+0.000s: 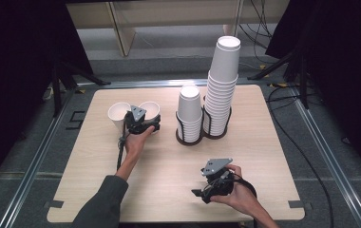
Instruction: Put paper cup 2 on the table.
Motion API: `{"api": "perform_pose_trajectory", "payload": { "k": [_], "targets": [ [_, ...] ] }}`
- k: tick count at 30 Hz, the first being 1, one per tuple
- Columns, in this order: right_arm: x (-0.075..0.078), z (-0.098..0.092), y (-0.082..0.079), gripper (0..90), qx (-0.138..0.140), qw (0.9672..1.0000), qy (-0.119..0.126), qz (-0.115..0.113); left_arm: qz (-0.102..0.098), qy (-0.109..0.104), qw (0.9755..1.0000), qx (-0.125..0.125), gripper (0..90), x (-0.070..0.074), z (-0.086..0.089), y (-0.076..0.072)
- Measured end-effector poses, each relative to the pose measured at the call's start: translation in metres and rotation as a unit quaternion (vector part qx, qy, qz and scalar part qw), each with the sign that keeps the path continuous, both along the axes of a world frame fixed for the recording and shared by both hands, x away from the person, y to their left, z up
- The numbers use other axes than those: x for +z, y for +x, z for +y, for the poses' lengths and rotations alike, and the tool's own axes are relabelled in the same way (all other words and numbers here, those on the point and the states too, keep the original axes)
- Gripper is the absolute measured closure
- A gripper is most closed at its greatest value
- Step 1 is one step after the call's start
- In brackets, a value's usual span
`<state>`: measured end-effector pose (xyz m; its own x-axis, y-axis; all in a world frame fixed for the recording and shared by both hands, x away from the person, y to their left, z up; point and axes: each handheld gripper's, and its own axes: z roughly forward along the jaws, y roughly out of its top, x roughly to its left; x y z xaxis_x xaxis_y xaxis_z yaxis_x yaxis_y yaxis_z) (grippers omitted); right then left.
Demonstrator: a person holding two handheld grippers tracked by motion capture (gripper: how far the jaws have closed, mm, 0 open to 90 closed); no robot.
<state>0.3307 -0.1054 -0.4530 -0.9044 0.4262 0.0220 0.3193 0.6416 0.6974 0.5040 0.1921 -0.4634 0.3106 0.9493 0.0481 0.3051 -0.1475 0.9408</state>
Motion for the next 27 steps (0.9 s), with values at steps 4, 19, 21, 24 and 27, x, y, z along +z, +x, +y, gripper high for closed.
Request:
{"api": "perform_pose_trajectory", "payload": {
  "k": [4, 19, 21, 24, 27],
  "targets": [
    [0.0, 0.0, 0.001, 20.1, 0.007, 1.0, 0.006, 0.0, 0.004, -0.012, 0.9999, 0.001, 13.5, -0.003, -0.003, 0.001],
    [0.001, 0.0, 0.0, 20.2, 0.005, 0.9999, 0.009, 0.009, 0.011, -0.003, 0.9999, 0.011, 12.1, -0.01, -0.004, 0.0],
    [0.001, 0.0, 0.0, 20.2, 0.005, 0.9999, 0.007, 0.009, 0.013, -0.005, 0.9999, 0.008, 12.4, -0.013, -0.002, 0.0],
    [0.0, 0.0, -0.001, 20.2, 0.004, 0.9999, 0.007, 0.01, 0.023, -0.007, 0.9997, 0.007, 13.7, -0.017, -0.001, -0.002],
    [0.0, 0.0, 0.0, 20.2, 0.006, 1.0, 0.006, 0.004, 0.036, -0.005, 0.9993, 0.003, 14.2, -0.017, 0.0, -0.003]
  ]
}}
